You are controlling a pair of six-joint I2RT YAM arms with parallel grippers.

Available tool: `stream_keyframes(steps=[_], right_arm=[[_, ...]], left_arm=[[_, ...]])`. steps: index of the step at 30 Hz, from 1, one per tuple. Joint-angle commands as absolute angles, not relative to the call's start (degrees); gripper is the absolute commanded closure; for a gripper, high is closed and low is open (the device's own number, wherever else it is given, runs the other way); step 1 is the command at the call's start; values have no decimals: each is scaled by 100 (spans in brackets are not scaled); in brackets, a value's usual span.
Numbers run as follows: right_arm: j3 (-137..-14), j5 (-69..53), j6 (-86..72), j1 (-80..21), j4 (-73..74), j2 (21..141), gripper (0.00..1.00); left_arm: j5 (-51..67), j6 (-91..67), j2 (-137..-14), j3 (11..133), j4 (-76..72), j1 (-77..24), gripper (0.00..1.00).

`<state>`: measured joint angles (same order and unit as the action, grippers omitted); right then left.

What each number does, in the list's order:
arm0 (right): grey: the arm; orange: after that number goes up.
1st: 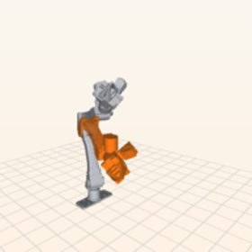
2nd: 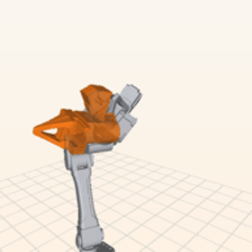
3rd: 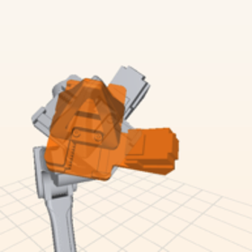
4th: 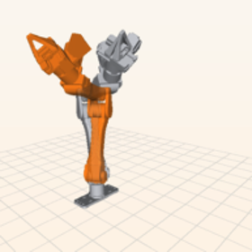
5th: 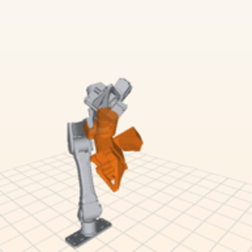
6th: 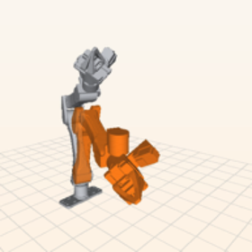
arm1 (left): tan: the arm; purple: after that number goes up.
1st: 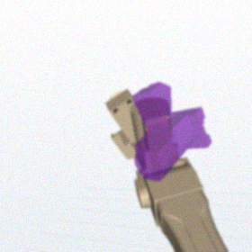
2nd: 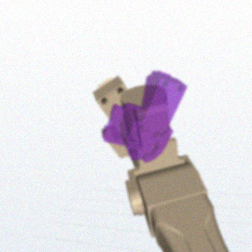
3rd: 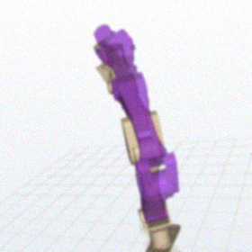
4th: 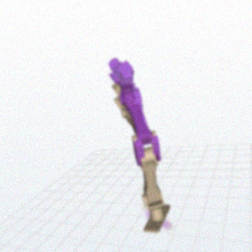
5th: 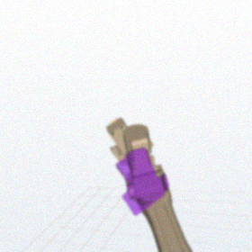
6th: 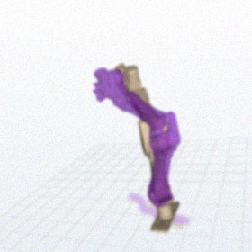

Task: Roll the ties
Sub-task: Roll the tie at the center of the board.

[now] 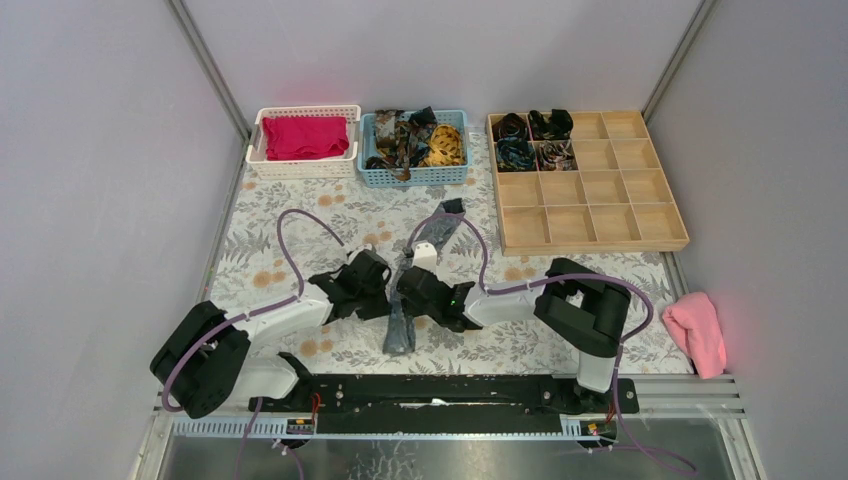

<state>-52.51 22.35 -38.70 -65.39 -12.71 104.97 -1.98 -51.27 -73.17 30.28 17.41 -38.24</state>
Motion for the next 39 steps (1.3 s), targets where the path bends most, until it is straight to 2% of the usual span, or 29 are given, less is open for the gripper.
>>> stream_keyframes(steps=[1, 8, 12, 17, 24, 33, 39], right_arm=[[-5402, 1767, -3639, -6478, -871, 10976, 100], [-5266, 1661, -3880, -6483, -883, 11020, 100], [-5245, 1930, -4070, -6479, -375, 10838, 100], [-4720, 2129, -4274, -6486, -72, 10231, 100], [-4253, 1664, -4130, -6541, -333, 9948, 100], [-4670, 1645, -3950, -7533, 146, 10123, 100], [-4851, 1524, -3998, -7757, 58, 10469, 100]], left_arm=[[-191, -5351, -7402, 3067, 1440, -4160, 100], [-729, -5187, -6910, 3377, 1958, -4205, 100], [-1089, -5093, -6816, 3629, 2491, -4207, 100], [-1305, -5250, -6399, 3406, 2813, -4198, 100], [-1381, -5414, -5937, 3199, 3180, -4209, 100], [-1097, -5696, -5609, 2662, 3461, -4258, 100], [-1104, -5905, -5421, 2293, 3473, -4387, 100]])
